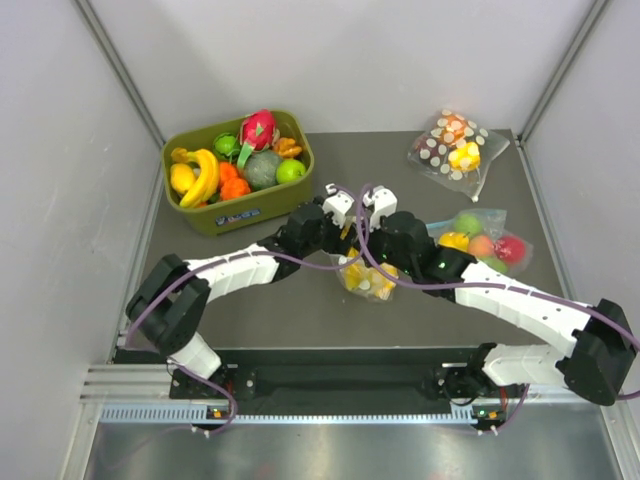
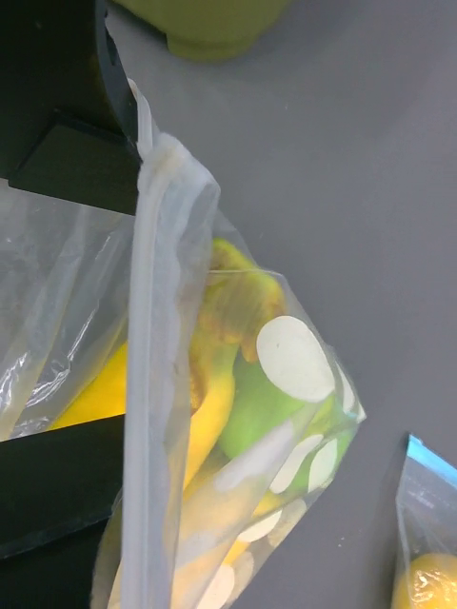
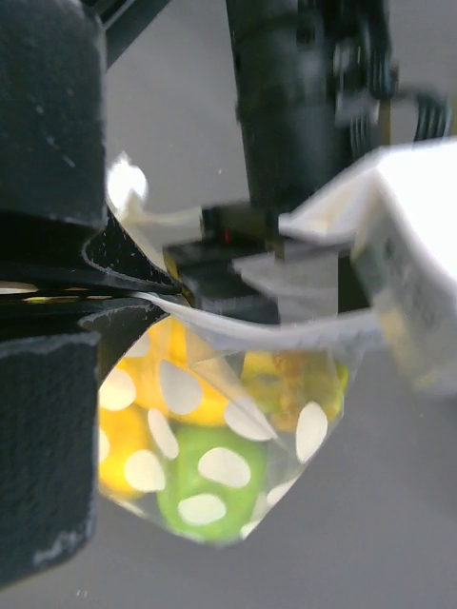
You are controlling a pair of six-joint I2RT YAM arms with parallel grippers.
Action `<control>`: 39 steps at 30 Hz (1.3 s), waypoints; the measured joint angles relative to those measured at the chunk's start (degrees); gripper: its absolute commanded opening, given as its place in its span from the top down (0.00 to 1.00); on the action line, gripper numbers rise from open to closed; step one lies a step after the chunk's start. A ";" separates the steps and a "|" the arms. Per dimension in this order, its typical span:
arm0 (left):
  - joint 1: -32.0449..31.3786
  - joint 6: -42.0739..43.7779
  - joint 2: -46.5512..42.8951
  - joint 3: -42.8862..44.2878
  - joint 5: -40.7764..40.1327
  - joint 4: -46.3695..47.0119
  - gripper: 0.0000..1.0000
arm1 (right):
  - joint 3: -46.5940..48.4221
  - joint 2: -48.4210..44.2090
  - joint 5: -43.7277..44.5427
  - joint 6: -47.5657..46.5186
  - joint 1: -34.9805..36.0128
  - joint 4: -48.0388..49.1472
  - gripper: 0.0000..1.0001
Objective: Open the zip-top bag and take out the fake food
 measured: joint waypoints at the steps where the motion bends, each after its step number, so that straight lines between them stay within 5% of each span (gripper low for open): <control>1: 0.07 -0.13 0.79 0.02 0.35 0.55 0.15 | -0.17 0.00 -0.04 -0.04 -0.02 -0.15 1.00; 4: 0.15 -1.44 3.69 0.46 2.08 1.75 0.18 | -0.83 -0.02 -0.63 -0.04 -0.02 0.13 1.00; 7: 0.15 -2.71 6.01 0.57 4.20 3.74 0.31 | -1.20 -0.02 -0.68 -0.04 -0.07 0.35 1.00; 12: 0.35 -4.87 8.20 0.90 6.10 6.56 0.78 | -1.53 -0.04 -1.55 -0.04 -0.09 0.70 1.00; 16: 0.50 -6.14 8.17 1.20 7.15 8.41 0.95 | -1.53 -0.07 -1.75 0.00 -0.20 1.40 1.00; 22: 0.70 -6.34 6.69 -0.13 7.89 8.33 0.98 | -1.53 -0.59 -0.90 0.28 -2.45 0.48 1.00; 29: 1.07 -6.38 -5.16 -7.28 8.94 7.74 1.00 | -3.50 -5.70 -1.07 2.01 -12.37 -2.49 1.00; 39: 1.55 -5.81 -12.59 -9.66 14.78 4.90 0.99 | -4.15 -4.26 -6.27 2.10 -13.62 -1.62 0.99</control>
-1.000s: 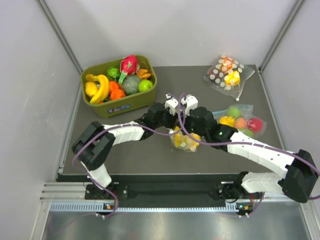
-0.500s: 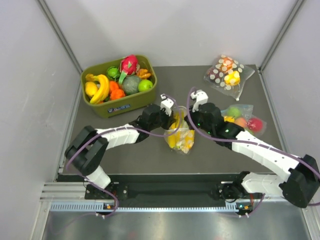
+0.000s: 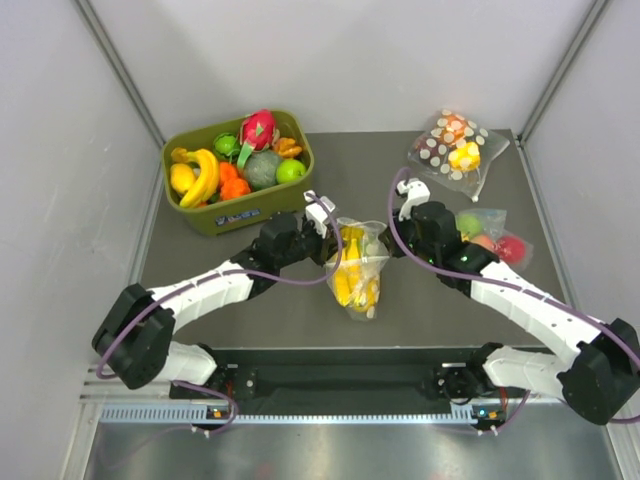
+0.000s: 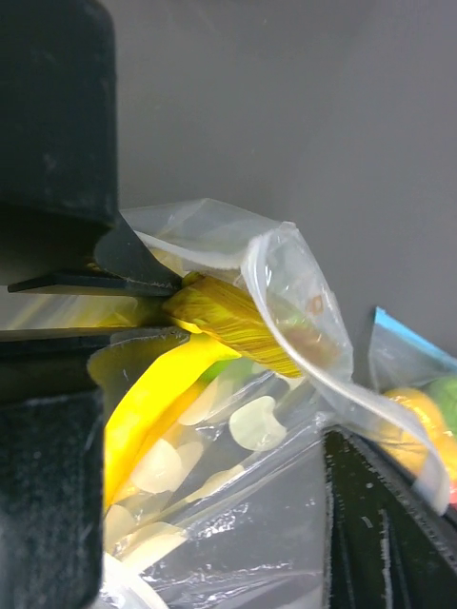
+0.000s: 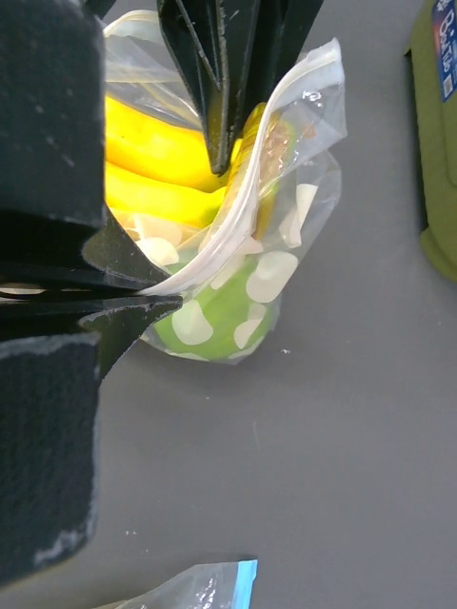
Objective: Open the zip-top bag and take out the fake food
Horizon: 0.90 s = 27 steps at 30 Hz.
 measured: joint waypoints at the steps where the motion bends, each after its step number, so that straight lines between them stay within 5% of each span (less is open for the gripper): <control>1: 0.00 0.02 0.02 -0.02 0.55 -0.76 0.99 | 0.00 0.00 -0.15 -0.02 0.00 -0.04 0.99; 18: -3.65 2.93 -1.40 -2.89 2.97 -1.90 1.00 | 2.01 9.16 -0.50 -0.55 -2.27 -1.33 1.00; 27: -4.11 4.42 -0.44 -2.38 2.58 -2.38 1.00 | 1.99 6.45 -1.16 -0.46 -2.73 -0.85 1.00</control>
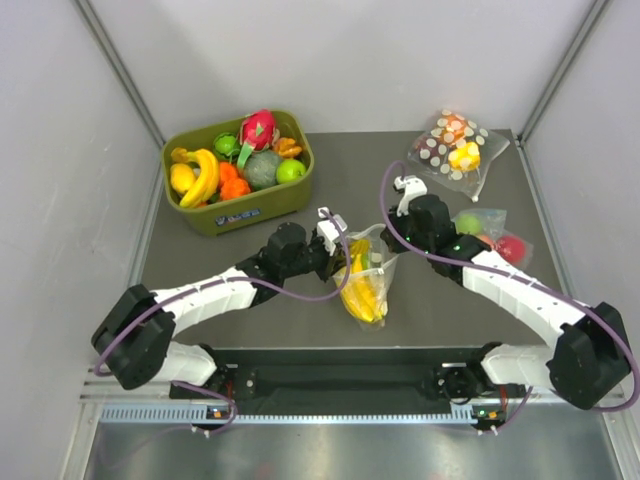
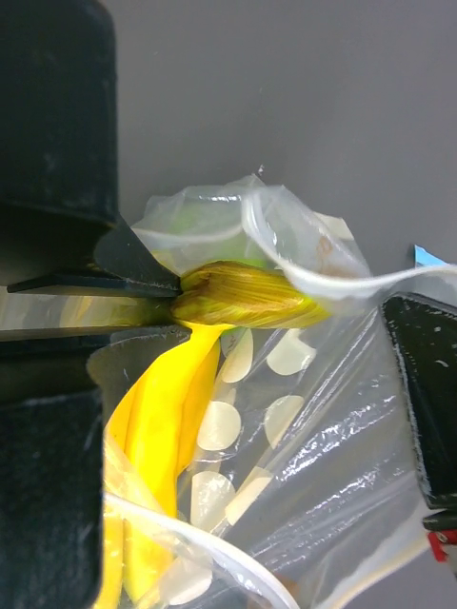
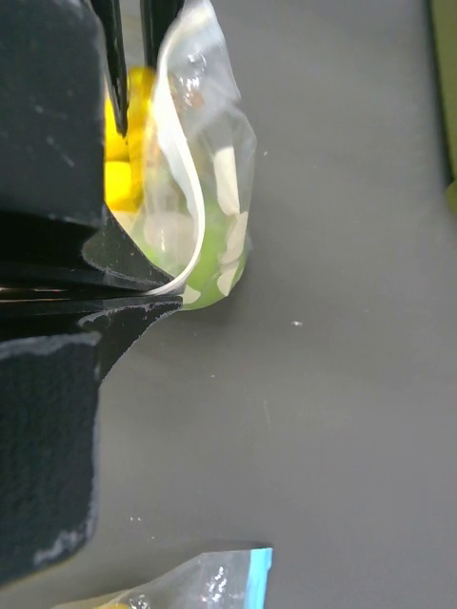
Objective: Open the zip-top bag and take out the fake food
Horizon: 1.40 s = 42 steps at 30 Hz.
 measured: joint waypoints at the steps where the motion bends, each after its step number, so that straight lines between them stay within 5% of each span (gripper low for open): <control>1: -0.22 0.11 0.09 0.09 -0.20 0.00 1.00 | 0.02 -0.57 0.00 -0.02 -0.04 0.00 1.00; 21: -3.89 -0.28 -3.32 -5.57 -6.19 6.82 0.99 | 2.14 10.43 -3.15 -0.55 -0.11 1.60 1.00; 28: -4.70 -2.45 -2.64 -6.95 -6.80 9.05 0.29 | -1.51 9.49 -2.84 0.13 0.15 4.90 1.00; 31: -5.16 -2.82 -3.34 -6.32 -5.70 6.12 0.17 | -1.57 9.16 -2.62 0.48 0.20 5.18 1.00; 42: -5.29 2.08 -10.43 3.63 -6.58 -3.87 0.17 | -1.57 8.63 -3.45 0.63 0.59 5.44 1.00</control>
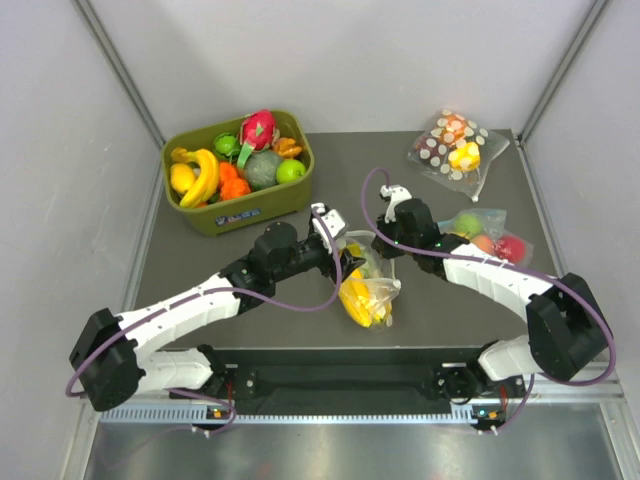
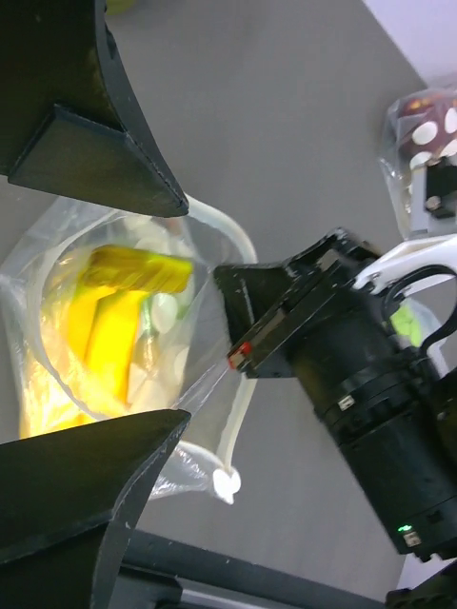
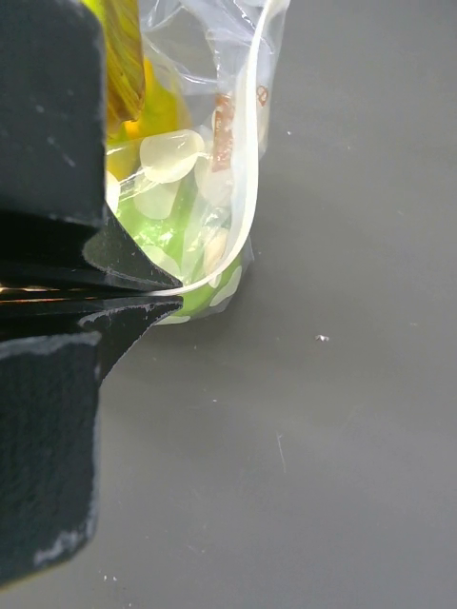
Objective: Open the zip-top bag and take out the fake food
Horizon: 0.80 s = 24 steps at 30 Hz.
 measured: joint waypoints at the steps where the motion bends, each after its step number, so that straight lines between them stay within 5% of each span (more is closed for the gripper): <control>1: 0.00 0.48 0.44 0.68 -0.20 -0.13 0.18 | 0.00 -0.09 -0.07 0.00 0.02 -0.02 1.00; 7: 0.70 2.05 8.46 4.92 1.60 -1.03 0.37 | 0.00 -1.11 -0.31 0.02 0.15 -0.04 1.00; 15: 3.19 2.21 14.99 5.31 4.33 -1.99 0.42 | -0.02 -3.08 -0.59 0.02 0.31 -0.04 1.00; 19: 3.21 2.14 14.99 5.33 4.20 -2.01 0.70 | -0.02 -3.26 -0.72 0.02 0.31 -0.11 1.00; 21: 3.32 1.97 14.97 5.33 4.28 -2.08 0.93 | -0.02 -3.26 -0.87 0.02 0.33 -0.22 1.00; 24: 3.32 1.99 14.97 5.31 4.83 -2.19 1.00 | -0.02 -3.26 -0.87 0.02 0.37 -0.24 1.00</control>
